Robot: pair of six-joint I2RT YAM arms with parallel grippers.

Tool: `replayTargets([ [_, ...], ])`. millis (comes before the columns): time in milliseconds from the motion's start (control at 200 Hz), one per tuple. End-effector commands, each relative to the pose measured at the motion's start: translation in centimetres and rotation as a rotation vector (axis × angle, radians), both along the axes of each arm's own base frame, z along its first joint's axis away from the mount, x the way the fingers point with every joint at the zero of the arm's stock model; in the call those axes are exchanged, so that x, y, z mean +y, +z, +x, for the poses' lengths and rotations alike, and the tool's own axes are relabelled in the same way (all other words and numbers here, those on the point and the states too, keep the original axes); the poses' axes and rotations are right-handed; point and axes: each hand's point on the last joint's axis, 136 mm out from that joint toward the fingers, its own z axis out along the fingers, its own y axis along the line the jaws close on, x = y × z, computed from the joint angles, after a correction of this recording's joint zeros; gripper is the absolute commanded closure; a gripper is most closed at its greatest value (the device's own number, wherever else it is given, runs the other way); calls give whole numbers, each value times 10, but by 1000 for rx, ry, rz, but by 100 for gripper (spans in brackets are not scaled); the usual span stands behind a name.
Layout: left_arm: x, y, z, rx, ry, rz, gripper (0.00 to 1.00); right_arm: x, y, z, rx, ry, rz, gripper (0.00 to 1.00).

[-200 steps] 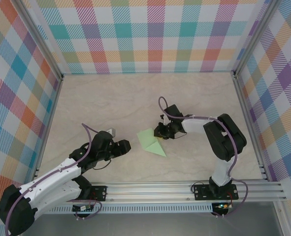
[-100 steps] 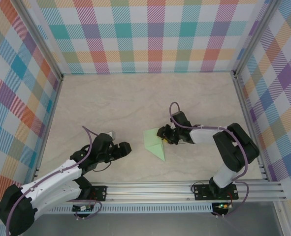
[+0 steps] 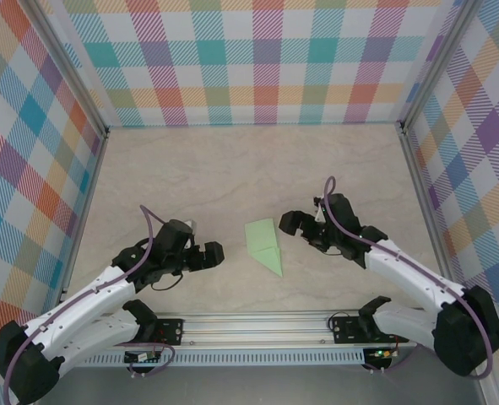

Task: Fold a paper plane with a square sheet of paper (pick it up from the middle)
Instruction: Rotate the paper at the center of the table.

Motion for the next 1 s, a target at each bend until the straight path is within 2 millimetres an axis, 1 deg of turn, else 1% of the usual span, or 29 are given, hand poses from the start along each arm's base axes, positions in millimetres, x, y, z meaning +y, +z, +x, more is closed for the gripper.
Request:
replayTargets([
  [0,10,0,0,-15,-15,56,0,-9,-6,-17,0,40,-42,0],
  [55,8,0,1,-28,-22,44,0,-8,-3,-18,-18,50,-30,0],
  [150,8,3,4,-59,-20,35,0,-17,-9,-17,-26,8,-59,0],
  [240,11,7,7,-93,-9,36,0,-17,-9,-18,-72,40,-62,0],
  [285,13,9,7,-110,-8,38,0,-22,-13,-20,-59,23,-81,0],
  [330,14,10,6,-128,-20,40,0,-33,-22,-25,2,-26,-121,0],
  [360,16,11,5,-137,-19,42,0,-36,-25,-28,23,-33,-135,0],
  [490,31,9,5,-161,35,76,0,-8,-22,-36,-5,117,-15,0],
  [545,32,9,5,-167,50,69,0,1,-16,-32,-16,142,20,0],
  [610,39,10,5,-163,92,77,0,12,-6,-27,-17,177,47,0],
  [690,45,11,4,-167,110,93,0,23,4,-24,-11,224,56,0],
  [790,44,11,4,-176,106,81,0,30,9,-22,4,265,54,0],
  [820,43,9,4,-174,105,77,0,31,8,-21,14,266,51,2],
  [895,37,5,3,-162,84,61,0,33,2,-21,46,264,51,10],
  [995,26,7,5,-158,51,28,0,44,-2,-25,79,311,84,26],
])
